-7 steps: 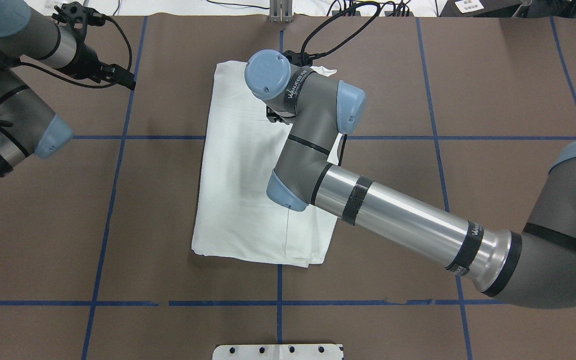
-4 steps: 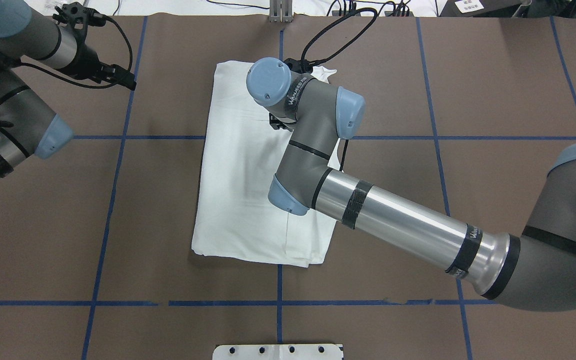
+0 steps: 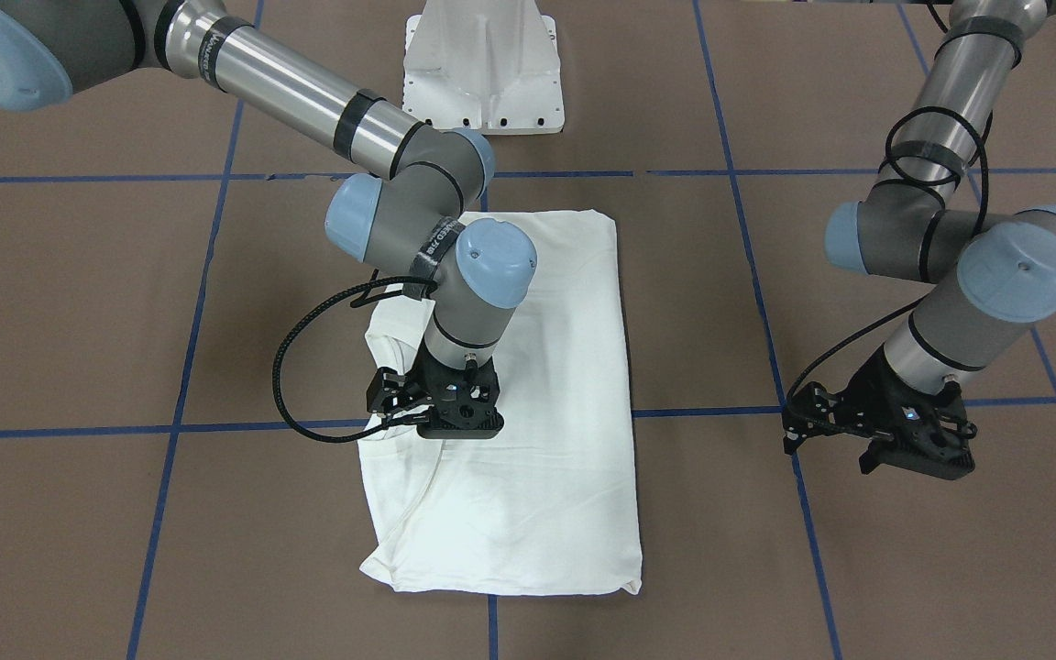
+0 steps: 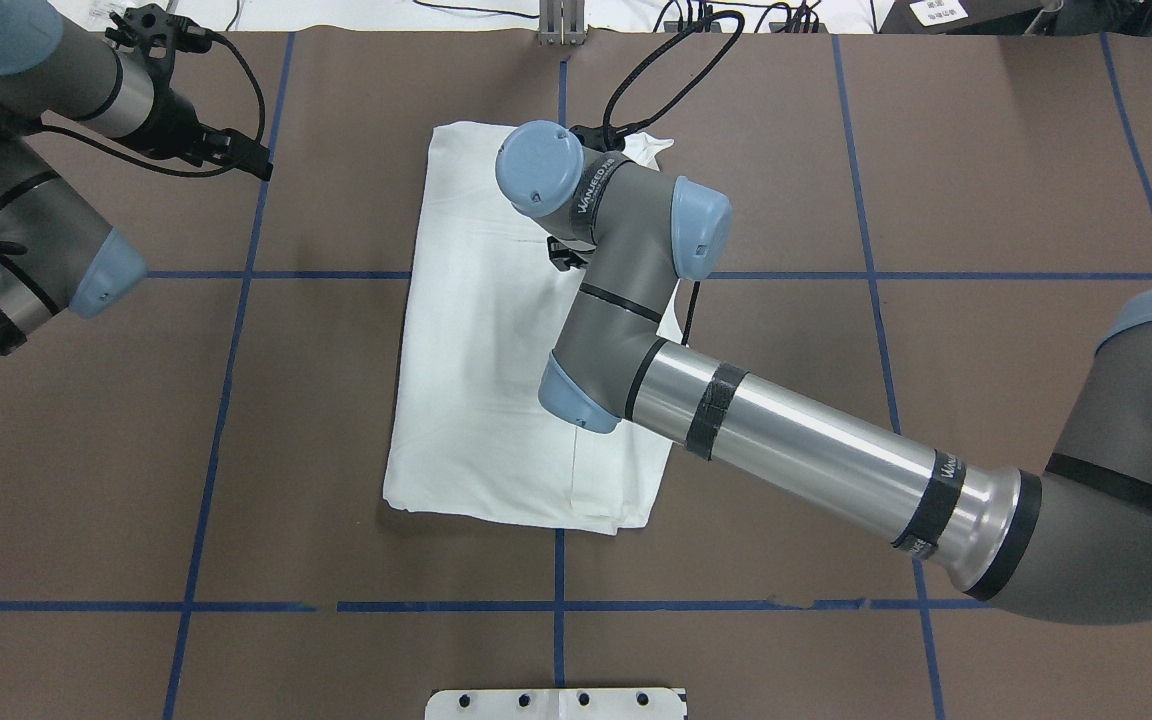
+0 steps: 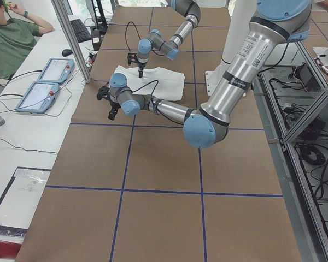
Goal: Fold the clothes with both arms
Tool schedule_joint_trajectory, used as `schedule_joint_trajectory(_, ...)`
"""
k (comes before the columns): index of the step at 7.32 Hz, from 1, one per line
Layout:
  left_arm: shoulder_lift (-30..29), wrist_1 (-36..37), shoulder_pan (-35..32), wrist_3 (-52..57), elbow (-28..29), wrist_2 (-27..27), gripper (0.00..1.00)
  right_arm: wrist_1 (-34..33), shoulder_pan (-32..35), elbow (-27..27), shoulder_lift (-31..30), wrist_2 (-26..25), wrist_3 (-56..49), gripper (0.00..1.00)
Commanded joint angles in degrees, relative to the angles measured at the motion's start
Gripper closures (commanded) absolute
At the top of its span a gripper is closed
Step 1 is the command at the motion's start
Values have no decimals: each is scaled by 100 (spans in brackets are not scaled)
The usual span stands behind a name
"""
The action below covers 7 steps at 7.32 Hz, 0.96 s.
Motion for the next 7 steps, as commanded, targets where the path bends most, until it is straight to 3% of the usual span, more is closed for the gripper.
schedule_joint_trajectory(1,0,0,-3,0,4,0,0,-151,67,8,-7,-9,-341,0)
schedule_joint_trajectory(4,0,0,-3,0,-22,0,0,-808,356,340,-243,-18,-1382,0)
schedule_joint_trajectory(7,0,0,-3,-35,-40,0,0,-732,585,799,-842,-1,-1958,0)
